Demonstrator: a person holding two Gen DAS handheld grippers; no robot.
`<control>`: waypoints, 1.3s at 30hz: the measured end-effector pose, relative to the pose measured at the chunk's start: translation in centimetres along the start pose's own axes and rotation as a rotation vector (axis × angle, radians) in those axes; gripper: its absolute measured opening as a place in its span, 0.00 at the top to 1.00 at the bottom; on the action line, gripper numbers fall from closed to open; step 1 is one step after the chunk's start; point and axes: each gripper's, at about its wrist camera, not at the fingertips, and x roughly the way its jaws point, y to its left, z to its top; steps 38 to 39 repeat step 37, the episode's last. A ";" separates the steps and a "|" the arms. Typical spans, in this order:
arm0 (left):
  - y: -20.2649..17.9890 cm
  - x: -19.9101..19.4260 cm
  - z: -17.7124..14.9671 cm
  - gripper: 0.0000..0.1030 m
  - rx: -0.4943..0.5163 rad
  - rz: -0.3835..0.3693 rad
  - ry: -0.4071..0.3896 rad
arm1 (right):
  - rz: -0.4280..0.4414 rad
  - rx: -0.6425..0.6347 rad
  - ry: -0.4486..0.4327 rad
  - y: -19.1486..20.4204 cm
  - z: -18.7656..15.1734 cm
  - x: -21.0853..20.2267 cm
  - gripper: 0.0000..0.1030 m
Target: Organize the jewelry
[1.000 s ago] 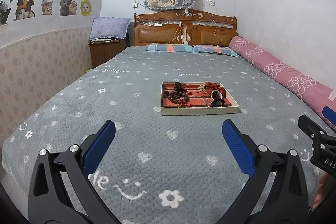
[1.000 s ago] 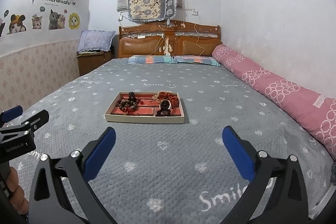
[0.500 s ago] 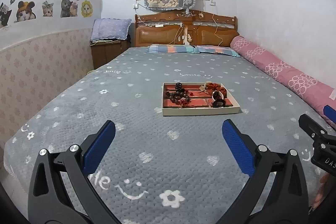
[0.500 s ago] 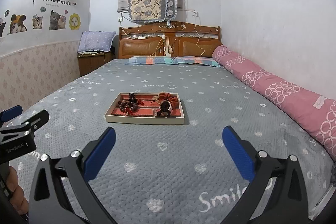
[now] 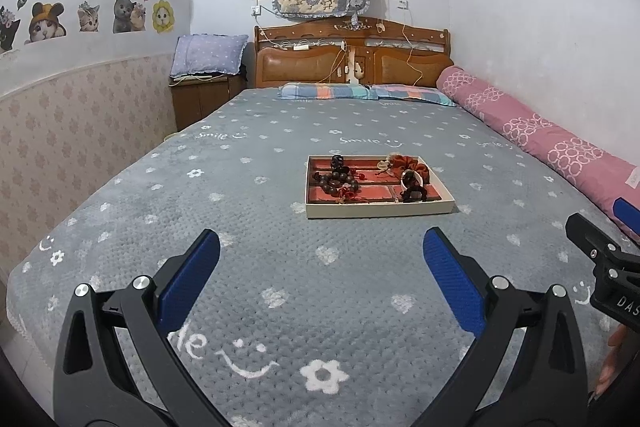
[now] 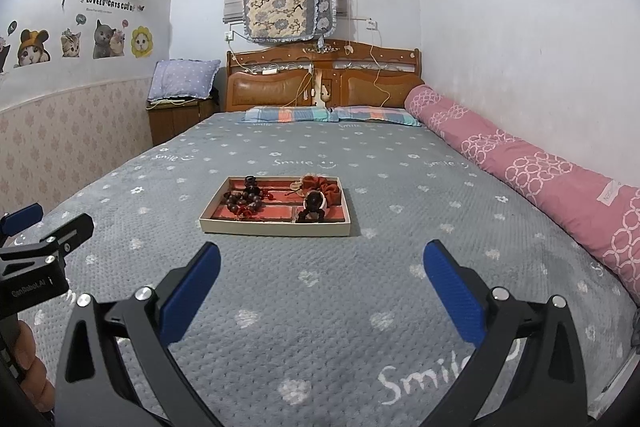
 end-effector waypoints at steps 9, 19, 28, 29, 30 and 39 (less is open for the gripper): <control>0.1 -0.1 0.1 0.04 0.000 0.003 -0.001 | 0.000 0.000 0.001 0.0 0.0 0.1 0.04; -0.3 -0.3 0.2 0.04 -0.003 0.016 -0.015 | 0.002 -0.002 -0.001 -0.1 -0.3 0.1 0.04; -0.8 -0.9 0.4 0.04 0.007 0.013 -0.032 | 0.005 0.000 0.000 -0.1 -0.4 0.0 0.04; -0.7 -0.9 0.4 0.04 0.005 0.011 -0.030 | 0.005 0.000 -0.001 -0.1 -0.4 0.0 0.04; -0.7 -0.8 0.4 0.04 0.004 0.009 -0.028 | 0.004 -0.001 -0.002 -0.1 -0.4 0.0 0.04; -0.2 -0.5 0.4 0.04 -0.019 -0.005 -0.007 | 0.005 0.000 0.002 -0.3 -0.4 0.0 0.04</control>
